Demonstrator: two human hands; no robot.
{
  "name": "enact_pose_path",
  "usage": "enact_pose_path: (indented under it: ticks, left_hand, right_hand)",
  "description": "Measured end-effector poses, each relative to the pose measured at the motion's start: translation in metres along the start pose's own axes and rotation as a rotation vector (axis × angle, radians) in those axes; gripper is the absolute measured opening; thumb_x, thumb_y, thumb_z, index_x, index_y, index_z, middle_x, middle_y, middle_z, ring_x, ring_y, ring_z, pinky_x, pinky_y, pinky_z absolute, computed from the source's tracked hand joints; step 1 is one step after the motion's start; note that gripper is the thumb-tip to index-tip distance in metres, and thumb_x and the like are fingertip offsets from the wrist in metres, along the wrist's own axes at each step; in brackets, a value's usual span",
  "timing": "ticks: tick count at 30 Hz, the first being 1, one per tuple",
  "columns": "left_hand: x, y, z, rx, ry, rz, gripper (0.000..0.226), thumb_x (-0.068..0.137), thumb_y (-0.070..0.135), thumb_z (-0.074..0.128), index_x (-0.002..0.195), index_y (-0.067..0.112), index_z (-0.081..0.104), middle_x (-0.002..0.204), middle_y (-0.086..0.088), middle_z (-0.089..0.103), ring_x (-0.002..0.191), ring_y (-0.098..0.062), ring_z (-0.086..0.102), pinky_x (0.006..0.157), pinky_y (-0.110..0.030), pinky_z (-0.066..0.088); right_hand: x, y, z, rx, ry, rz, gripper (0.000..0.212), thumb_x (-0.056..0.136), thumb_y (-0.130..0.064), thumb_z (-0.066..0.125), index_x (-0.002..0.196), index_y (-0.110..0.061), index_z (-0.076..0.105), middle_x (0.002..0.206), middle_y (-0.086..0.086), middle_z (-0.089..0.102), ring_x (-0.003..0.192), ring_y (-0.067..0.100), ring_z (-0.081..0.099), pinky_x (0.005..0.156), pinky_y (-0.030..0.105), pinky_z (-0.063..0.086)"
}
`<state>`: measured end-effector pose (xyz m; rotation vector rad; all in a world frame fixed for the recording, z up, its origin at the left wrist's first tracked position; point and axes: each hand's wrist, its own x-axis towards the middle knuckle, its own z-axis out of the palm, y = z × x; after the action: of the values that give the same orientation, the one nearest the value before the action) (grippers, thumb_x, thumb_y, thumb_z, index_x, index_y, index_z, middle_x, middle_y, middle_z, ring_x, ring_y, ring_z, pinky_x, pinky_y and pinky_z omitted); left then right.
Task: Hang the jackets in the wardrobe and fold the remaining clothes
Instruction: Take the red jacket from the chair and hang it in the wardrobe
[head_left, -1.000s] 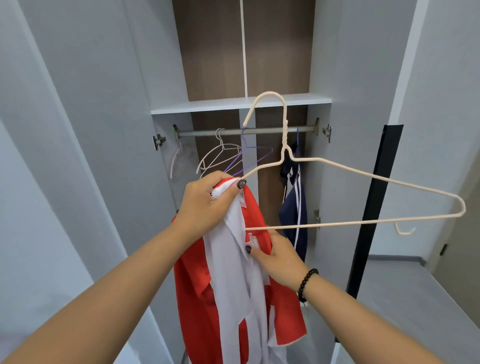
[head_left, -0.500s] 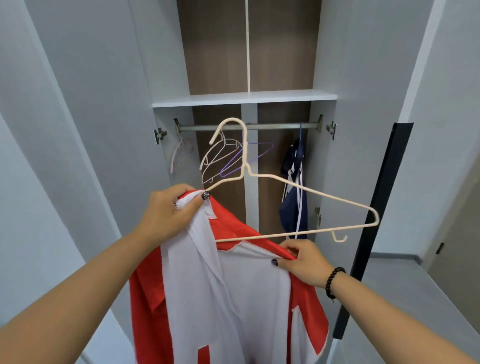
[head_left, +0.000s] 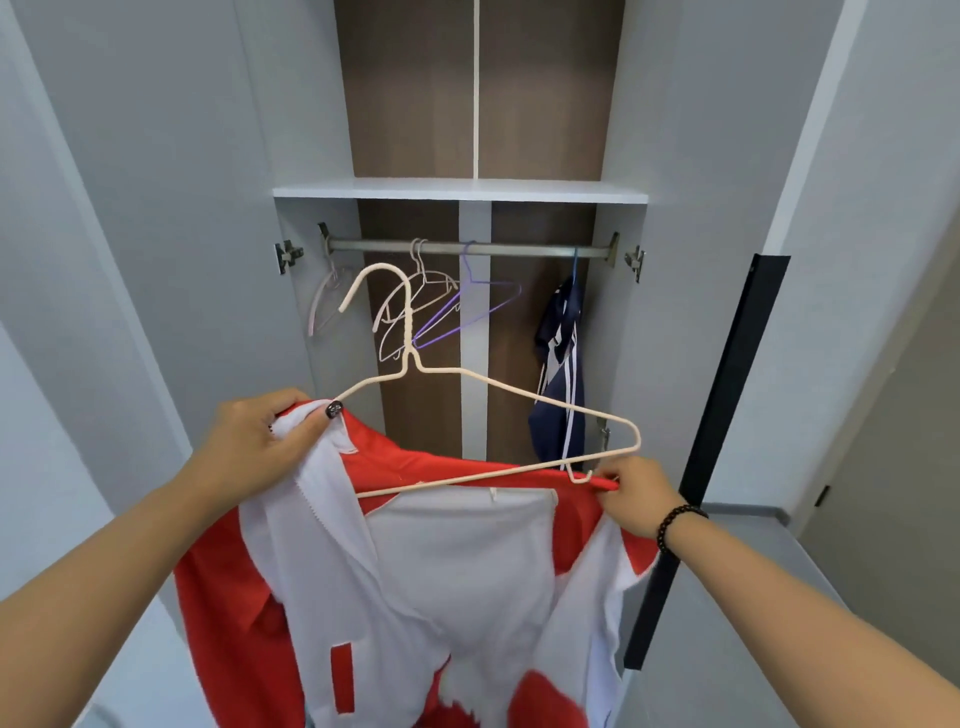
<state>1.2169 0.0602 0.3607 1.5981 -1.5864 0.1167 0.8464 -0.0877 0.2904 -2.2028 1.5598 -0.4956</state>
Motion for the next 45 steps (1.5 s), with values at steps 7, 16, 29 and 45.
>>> enact_pose_path:
  ticks: [7,16,29,45]
  left_hand:
    - [-0.011,-0.005,-0.017,0.04,0.003,0.126,0.009,0.087,0.032,0.067,0.081,0.038,0.065,0.082,0.022,0.065,0.066,-0.001,0.058,0.053,-0.007,0.036]
    - [-0.025,-0.014,-0.014,0.311,-0.049,0.251,0.04,0.086,0.054,0.042,0.082,0.027,0.072,0.059,0.011,0.063,0.046,-0.015,0.05,0.044,-0.03,0.047]
    - [-0.031,-0.005,0.007,0.521,-0.027,0.077,0.036,0.093,0.055,0.046,0.079,0.032,0.07,0.057,0.007,0.062,0.053,-0.023,0.059,0.048,-0.027,0.045]
    - [-0.025,0.02,0.03,0.581,0.02,0.231,0.047,0.089,0.052,0.036,0.071,0.02,0.065,0.053,0.004,0.058,0.042,-0.025,0.055,0.039,-0.025,0.038]
  right_hand:
    - [0.02,-0.006,-0.026,0.12,0.001,0.018,0.023,0.09,-0.008,0.054,0.074,-0.014,0.068,0.072,0.001,0.063,0.07,0.014,0.055,0.058,0.019,0.039]
    - [0.043,-0.033,-0.038,0.21,0.16,-0.05,0.022,0.084,-0.004,0.06,0.074,-0.021,0.067,0.076,-0.003,0.064,0.079,0.017,0.057,0.065,0.024,0.039]
    - [0.043,-0.047,-0.031,-0.272,0.017,-0.06,0.024,0.092,-0.009,0.048,0.07,-0.017,0.053,0.083,0.009,0.061,0.073,0.025,0.056,0.065,0.032,0.047]
    - [0.034,-0.07,-0.016,0.375,-0.208,0.247,0.009,0.081,0.002,0.048,0.074,-0.003,0.053,0.075,0.018,0.056,0.066,0.027,0.052,0.064,0.032,0.041]
